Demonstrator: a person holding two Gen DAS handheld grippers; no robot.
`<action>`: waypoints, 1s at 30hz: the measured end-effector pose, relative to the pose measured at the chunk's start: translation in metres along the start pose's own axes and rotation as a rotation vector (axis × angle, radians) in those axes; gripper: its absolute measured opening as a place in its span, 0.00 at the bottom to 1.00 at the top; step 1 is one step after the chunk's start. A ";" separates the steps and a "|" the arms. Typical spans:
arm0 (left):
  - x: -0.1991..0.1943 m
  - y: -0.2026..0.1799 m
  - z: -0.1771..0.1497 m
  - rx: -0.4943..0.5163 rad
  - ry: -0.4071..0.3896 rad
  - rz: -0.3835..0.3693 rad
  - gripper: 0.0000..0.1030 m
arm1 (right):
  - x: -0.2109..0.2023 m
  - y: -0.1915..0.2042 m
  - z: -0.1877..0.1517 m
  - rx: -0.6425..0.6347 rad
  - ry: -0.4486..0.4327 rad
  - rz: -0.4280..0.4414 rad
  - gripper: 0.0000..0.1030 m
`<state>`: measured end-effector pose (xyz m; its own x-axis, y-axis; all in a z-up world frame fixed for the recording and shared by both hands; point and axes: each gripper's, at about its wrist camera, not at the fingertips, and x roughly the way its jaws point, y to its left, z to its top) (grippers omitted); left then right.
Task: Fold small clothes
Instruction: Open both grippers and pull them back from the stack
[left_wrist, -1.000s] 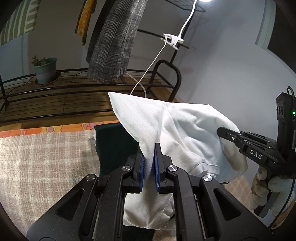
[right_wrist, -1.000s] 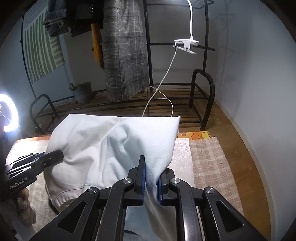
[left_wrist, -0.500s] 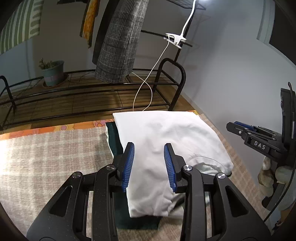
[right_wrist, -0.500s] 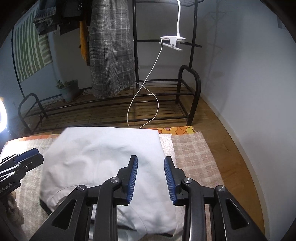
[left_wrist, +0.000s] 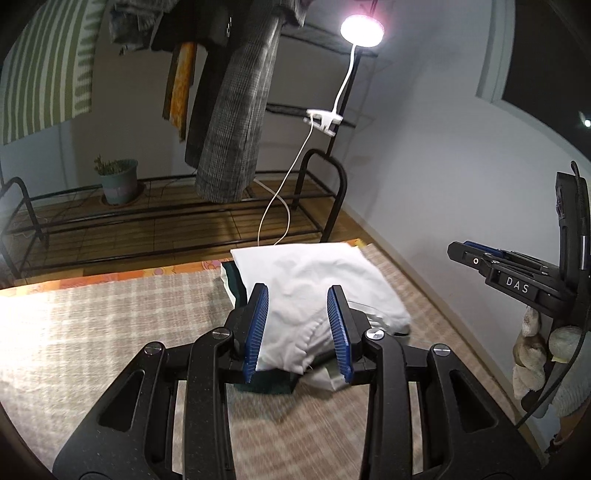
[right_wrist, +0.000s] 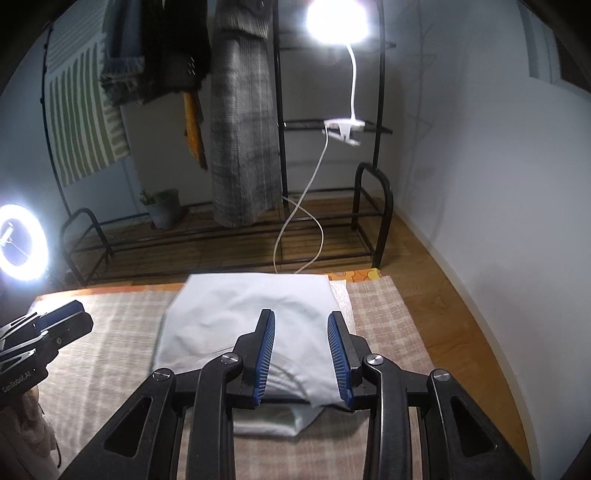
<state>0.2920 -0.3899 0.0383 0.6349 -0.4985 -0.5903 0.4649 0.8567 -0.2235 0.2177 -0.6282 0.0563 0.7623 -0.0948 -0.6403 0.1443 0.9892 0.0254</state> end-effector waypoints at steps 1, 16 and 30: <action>-0.013 -0.001 0.000 0.003 -0.010 -0.004 0.32 | -0.011 0.004 0.000 0.004 -0.008 0.004 0.30; -0.169 0.009 -0.037 0.075 -0.119 -0.012 0.56 | -0.145 0.080 -0.036 0.019 -0.103 0.013 0.49; -0.250 0.030 -0.098 0.141 -0.174 0.022 0.83 | -0.188 0.123 -0.103 0.069 -0.149 -0.031 0.76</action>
<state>0.0869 -0.2271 0.1030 0.7369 -0.5055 -0.4488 0.5234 0.8468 -0.0944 0.0268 -0.4767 0.1008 0.8413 -0.1460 -0.5205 0.2088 0.9759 0.0636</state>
